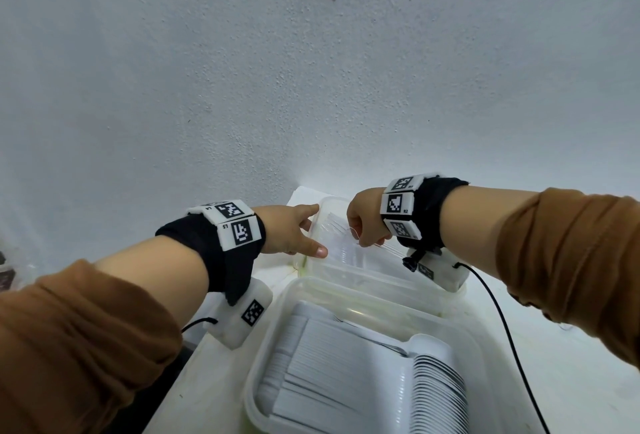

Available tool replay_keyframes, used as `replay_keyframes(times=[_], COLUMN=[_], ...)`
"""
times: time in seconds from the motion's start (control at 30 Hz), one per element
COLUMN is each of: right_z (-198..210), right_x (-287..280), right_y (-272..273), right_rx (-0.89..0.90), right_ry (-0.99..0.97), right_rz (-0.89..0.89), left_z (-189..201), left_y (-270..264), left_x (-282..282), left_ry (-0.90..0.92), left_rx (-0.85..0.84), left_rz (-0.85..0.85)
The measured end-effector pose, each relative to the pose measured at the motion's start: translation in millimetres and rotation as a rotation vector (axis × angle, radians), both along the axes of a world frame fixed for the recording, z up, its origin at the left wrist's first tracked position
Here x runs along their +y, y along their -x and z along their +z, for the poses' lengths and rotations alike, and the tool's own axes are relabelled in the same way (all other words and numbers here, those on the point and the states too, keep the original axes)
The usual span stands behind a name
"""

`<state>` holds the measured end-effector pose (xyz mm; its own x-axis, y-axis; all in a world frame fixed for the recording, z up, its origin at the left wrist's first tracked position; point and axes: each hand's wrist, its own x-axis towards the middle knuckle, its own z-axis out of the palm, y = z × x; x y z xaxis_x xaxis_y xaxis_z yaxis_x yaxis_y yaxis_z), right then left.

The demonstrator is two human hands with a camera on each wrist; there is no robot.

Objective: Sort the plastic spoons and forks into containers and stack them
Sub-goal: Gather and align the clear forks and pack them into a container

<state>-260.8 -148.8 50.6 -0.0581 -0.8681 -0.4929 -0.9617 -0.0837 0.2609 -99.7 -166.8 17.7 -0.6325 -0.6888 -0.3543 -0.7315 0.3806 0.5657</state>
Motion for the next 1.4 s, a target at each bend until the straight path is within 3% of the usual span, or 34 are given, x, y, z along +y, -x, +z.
replay_keyframes(times=[0.4,0.63,0.77,1.07,1.4], right_z=[0.8,8.3,9.3,-0.6,0.9], right_x=[2.1,-0.7,-3.5,-9.2,-12.5], right_y=[-3.0,7.7,15.2,5.1,1.3], right_rx=[0.08,-0.186,-0.249,0.023,0.08], right_ry=[-0.021,0.015,0.062,-0.009,0.059], right_rz=[0.007,-0.13,-0.16,0.006,0.0], left_z=[0.3,3.5,4.2,4.2,4.4], left_y=[-0.5,-0.9,-0.3,0.0,-1.3], left_x=[1.0,3.4,3.6,4.1,5.0], left_ry=[-0.005,-0.008,-0.009,0.004,0.005], left_rx=[-0.003,0.0,0.002,-0.006,-0.007], left_rz=[0.004,0.014,0.014,0.014,0.008])
